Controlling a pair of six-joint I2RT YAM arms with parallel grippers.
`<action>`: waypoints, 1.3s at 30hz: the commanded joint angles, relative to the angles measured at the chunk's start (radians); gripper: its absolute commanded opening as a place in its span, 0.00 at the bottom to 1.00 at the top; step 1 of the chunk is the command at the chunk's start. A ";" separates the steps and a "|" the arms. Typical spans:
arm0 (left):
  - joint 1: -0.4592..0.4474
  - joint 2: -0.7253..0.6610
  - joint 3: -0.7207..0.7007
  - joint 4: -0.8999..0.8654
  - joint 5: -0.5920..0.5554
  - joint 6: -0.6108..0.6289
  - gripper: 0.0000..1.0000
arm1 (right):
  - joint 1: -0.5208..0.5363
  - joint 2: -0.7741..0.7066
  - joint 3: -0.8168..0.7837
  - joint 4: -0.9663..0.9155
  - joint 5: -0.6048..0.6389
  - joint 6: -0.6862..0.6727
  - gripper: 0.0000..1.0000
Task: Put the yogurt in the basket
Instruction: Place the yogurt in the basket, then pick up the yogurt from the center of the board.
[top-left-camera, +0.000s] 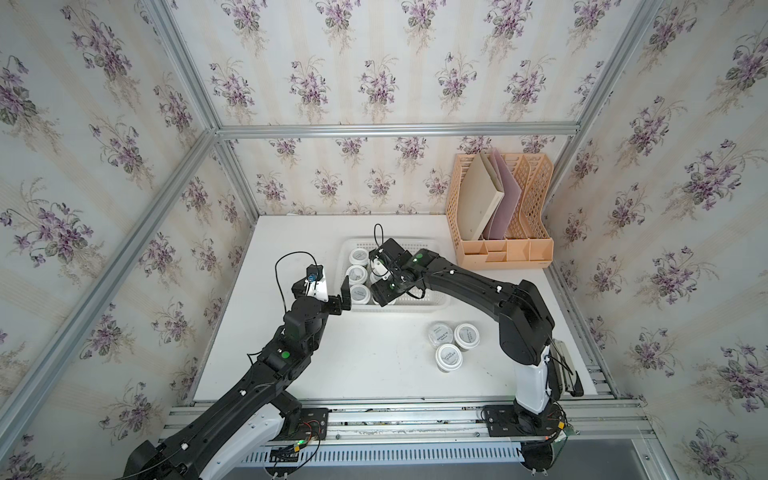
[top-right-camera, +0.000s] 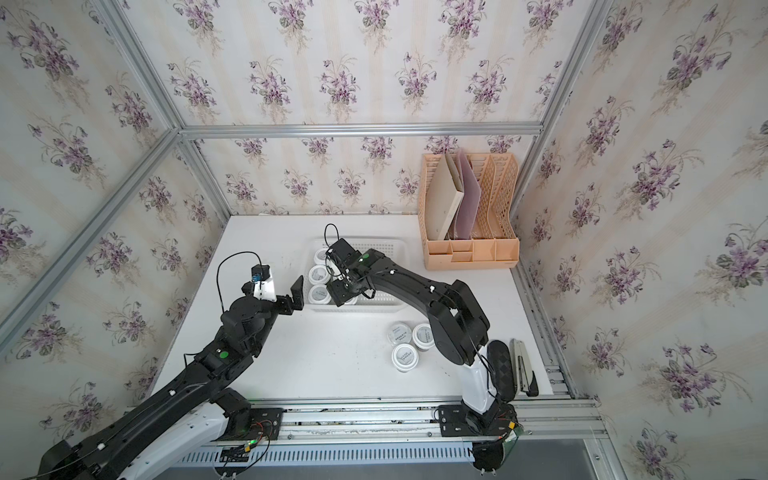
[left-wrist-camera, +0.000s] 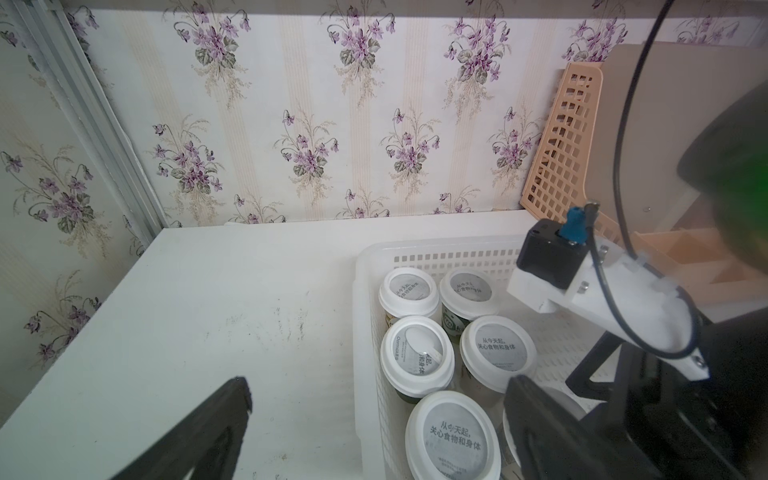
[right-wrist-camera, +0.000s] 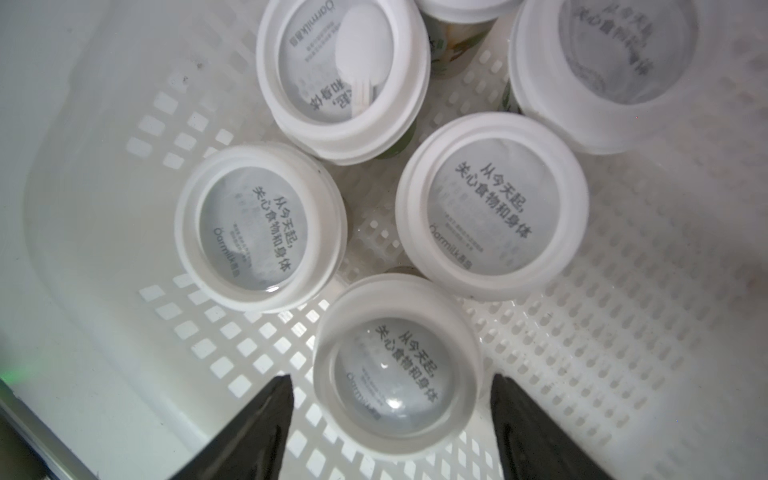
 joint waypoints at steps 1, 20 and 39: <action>0.000 -0.002 0.009 0.023 -0.005 0.007 0.99 | -0.002 -0.033 -0.013 0.011 0.017 -0.001 0.81; 0.000 0.014 0.014 0.024 0.006 0.010 0.99 | -0.057 -0.400 -0.288 0.080 0.086 0.056 0.78; 0.001 0.079 0.050 0.012 0.075 -0.014 0.99 | -0.054 -0.735 -0.634 -0.088 0.127 0.177 0.77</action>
